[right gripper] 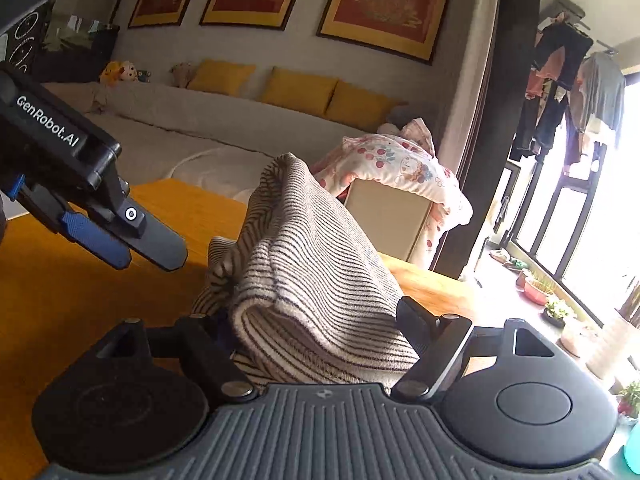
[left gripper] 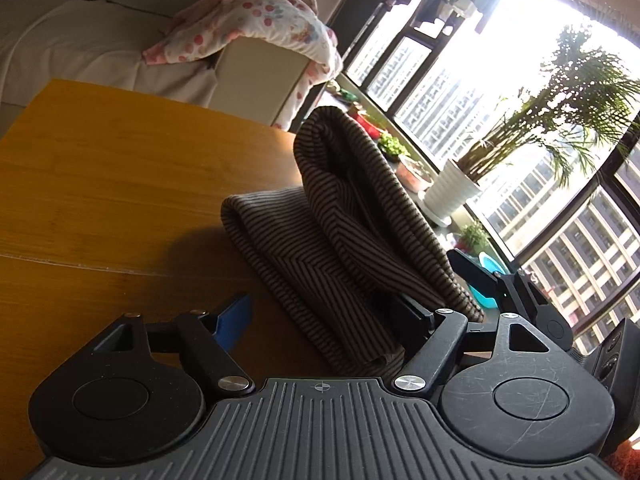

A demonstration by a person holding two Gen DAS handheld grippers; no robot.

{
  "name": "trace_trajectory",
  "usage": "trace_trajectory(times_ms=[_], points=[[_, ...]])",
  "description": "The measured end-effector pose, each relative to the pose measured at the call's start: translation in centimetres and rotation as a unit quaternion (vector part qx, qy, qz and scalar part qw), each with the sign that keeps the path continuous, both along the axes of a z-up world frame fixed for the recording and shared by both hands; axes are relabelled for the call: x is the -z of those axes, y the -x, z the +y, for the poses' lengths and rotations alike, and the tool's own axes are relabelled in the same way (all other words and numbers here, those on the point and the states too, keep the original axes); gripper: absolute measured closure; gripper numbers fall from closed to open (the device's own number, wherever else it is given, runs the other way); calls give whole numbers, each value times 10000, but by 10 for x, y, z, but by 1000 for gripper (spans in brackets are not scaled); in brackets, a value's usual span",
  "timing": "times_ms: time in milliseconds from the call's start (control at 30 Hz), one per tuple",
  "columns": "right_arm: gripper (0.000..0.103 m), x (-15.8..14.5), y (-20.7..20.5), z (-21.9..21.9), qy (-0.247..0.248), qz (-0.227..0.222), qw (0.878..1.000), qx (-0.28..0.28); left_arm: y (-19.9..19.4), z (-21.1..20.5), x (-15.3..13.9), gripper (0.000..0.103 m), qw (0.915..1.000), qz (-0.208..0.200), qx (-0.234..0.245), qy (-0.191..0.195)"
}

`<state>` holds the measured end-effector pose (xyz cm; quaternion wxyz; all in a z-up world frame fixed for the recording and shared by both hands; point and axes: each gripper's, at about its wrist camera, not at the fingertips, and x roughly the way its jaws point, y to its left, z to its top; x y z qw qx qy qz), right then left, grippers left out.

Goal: Fold clothes
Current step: 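Open the left gripper and press the folded sweater flat with both grippers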

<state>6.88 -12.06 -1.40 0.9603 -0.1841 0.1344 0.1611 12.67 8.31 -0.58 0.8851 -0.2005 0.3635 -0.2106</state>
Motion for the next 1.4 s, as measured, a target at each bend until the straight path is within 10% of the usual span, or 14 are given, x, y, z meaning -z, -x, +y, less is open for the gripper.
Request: trace_trajectory(times_ms=[233,367,500,667,733,967,1100,1167,1233,1400], points=[[77,-2,3,-15,797,-399,9959,-136,-22,-33,13,63,9983,145,532,186],[81,-23,18,-12,1664,-1245,9775,-360,-32,-46,29,61,9973,352,637,111],[81,-19,49,5,2800,-1955,9332,-1117,-32,-40,32,61,9969,386,623,267],[81,48,65,11,4253,-1810,8666,-1882,-16,-8,14,60,9994,175,263,114],[81,56,71,16,4389,-1803,8574,-1991,-8,9,-3,60,9999,-95,38,105],[81,52,80,40,4308,-1641,8612,-2142,-36,-20,-40,47,9947,-673,490,602],[75,34,80,41,3819,-1270,8936,-1986,-64,-41,-8,56,9982,-255,477,263],[62,9,76,32,3205,-778,9239,-1939,-62,-34,-1,63,9980,-299,461,310],[16,-24,67,13,2225,-227,9557,-1911,-61,-27,4,67,9980,-296,434,352],[1,-72,14,-48,-576,1319,9825,-1185,-53,-29,6,68,9973,-512,516,-56]])
